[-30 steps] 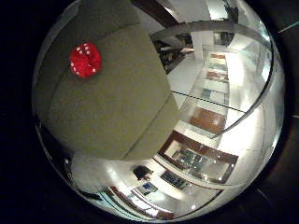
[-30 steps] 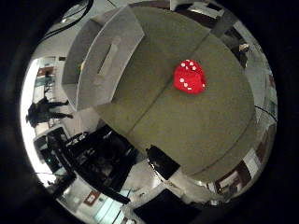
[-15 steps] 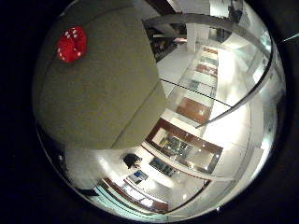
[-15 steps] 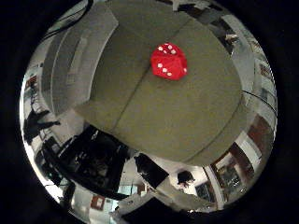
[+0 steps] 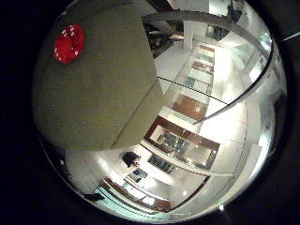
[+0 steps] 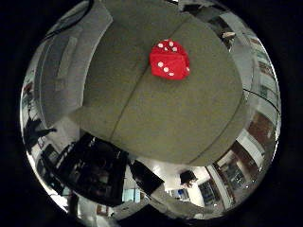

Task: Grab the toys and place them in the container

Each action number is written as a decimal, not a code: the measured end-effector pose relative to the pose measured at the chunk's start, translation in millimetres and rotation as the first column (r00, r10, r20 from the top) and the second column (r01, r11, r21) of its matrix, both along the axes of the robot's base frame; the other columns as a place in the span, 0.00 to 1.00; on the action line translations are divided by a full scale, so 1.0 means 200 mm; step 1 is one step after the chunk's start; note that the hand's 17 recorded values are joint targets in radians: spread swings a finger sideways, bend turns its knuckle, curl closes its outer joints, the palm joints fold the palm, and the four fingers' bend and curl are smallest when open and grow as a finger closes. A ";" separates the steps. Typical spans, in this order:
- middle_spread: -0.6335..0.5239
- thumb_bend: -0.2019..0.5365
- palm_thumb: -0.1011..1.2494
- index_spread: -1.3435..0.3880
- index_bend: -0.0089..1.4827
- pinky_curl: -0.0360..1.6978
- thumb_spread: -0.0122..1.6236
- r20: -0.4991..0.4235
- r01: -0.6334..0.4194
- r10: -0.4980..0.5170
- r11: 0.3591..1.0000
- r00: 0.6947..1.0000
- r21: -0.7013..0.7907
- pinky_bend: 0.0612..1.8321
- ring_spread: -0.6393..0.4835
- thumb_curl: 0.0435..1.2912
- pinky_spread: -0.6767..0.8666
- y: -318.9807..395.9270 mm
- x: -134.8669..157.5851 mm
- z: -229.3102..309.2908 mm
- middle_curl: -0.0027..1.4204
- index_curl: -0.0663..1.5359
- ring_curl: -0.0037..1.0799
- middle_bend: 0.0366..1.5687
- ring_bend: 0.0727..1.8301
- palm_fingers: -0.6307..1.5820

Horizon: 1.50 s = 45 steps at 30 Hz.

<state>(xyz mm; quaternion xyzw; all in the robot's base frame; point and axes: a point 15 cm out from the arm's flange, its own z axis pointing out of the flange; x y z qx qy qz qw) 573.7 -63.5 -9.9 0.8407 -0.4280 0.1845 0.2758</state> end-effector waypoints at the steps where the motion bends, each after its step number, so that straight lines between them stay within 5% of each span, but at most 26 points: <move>1: 0.70 0.23 0.34 0.63 0.14 0.13 0.56 0.000 0.002 -0.002 1.000 1.000 0.000 0.14 0.81 0.20 0.67 0.00 0.00 -0.01 0.11 0.26 0.09 0.07 0.06 0.25; 45: 0.71 0.23 0.37 0.62 0.15 0.14 0.58 0.012 0.025 -0.025 0.999 1.000 -0.036 0.13 0.80 0.20 0.67 -0.01 0.16 -0.30 0.13 0.27 0.12 0.08 0.06 0.26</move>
